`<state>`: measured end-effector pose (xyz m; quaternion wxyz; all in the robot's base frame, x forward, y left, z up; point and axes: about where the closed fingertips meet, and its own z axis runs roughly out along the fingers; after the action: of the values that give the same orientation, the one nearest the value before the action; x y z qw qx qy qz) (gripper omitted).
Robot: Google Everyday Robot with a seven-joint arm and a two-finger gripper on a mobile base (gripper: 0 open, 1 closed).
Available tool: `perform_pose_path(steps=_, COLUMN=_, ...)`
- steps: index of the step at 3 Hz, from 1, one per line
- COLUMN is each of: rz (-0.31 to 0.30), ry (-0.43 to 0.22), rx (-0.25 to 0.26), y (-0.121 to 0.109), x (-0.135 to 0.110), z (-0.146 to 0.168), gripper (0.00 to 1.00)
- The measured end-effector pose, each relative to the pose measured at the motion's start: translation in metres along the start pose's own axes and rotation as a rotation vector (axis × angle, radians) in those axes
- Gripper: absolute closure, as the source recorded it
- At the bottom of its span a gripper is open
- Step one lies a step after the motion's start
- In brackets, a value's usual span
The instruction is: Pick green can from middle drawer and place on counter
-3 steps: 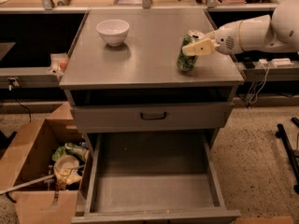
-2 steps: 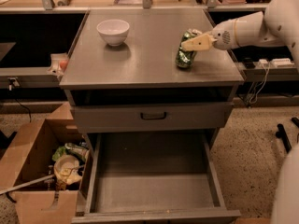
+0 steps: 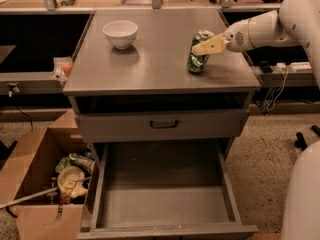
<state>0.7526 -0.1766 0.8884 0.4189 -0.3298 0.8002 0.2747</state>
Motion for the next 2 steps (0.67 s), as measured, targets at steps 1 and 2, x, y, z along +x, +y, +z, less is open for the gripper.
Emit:
perform_pose_path(steps=1, rz=-0.084, ry=0.066, rx=0.038, y=0.0064, x=-0.0055, z=0.0106, gripper=1.0)
perform_pose_path(steps=2, rz=-0.167, ry=0.136, rx=0.081, y=0.0139, x=-0.0031, z=0.0162, gripper=1.0)
